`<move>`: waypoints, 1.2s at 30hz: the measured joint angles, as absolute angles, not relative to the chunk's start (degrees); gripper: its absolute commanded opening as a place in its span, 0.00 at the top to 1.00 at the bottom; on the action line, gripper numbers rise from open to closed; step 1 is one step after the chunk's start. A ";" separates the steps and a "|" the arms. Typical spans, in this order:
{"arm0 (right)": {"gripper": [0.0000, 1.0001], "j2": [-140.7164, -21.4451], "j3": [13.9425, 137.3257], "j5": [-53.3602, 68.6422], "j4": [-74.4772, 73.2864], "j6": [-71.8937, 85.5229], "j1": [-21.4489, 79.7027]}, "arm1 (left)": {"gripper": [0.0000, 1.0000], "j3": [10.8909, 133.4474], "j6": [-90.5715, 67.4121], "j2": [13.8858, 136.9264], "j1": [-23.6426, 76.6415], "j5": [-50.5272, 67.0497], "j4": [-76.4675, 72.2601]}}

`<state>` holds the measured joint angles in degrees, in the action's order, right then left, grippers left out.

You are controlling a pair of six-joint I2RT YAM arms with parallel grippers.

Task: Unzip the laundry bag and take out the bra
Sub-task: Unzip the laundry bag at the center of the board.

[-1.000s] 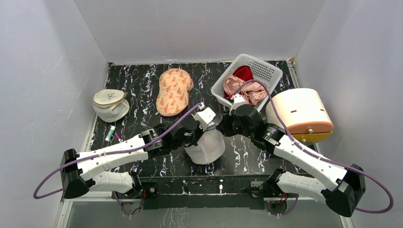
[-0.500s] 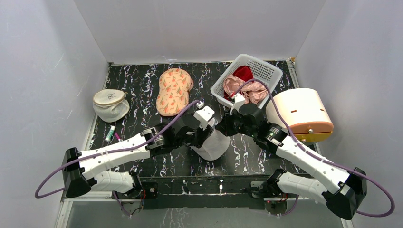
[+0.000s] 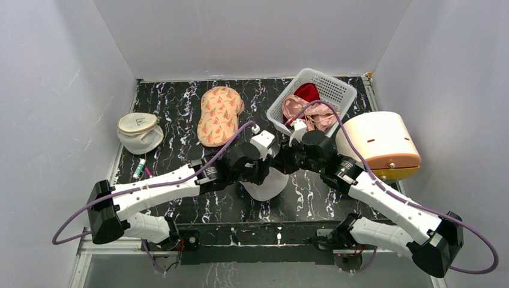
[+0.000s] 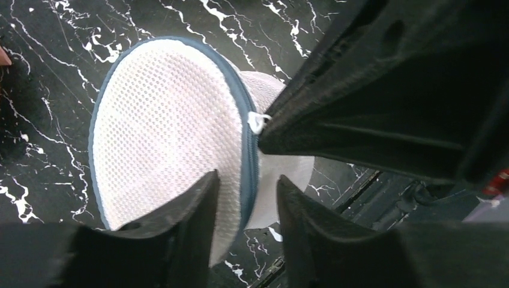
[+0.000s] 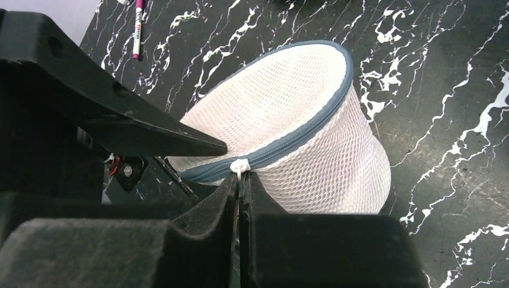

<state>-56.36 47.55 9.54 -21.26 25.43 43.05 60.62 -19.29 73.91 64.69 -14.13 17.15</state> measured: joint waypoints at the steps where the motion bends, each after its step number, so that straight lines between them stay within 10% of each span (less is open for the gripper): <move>1: 1.00 -56.36 47.53 9.82 -21.26 25.43 43.05 | 0.74 60.62 -19.64 74.28 64.53 -14.33 17.21; 12: 1.00 -56.21 47.46 7.31 -21.23 25.69 43.11 | 1.00 60.62 -17.12 72.82 63.88 -14.61 17.52; 30: 1.00 -62.02 48.31 6.76 -25.41 25.30 34.26 | 1.00 59.92 -6.17 68.82 63.86 -16.19 20.73; 36: 1.00 -61.80 48.34 13.74 -23.83 23.07 33.08 | 0.80 58.83 -6.96 68.77 63.88 -17.87 21.67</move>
<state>-61.80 48.34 13.74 -23.83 23.07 33.08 58.83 -6.96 68.77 63.88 -17.87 21.67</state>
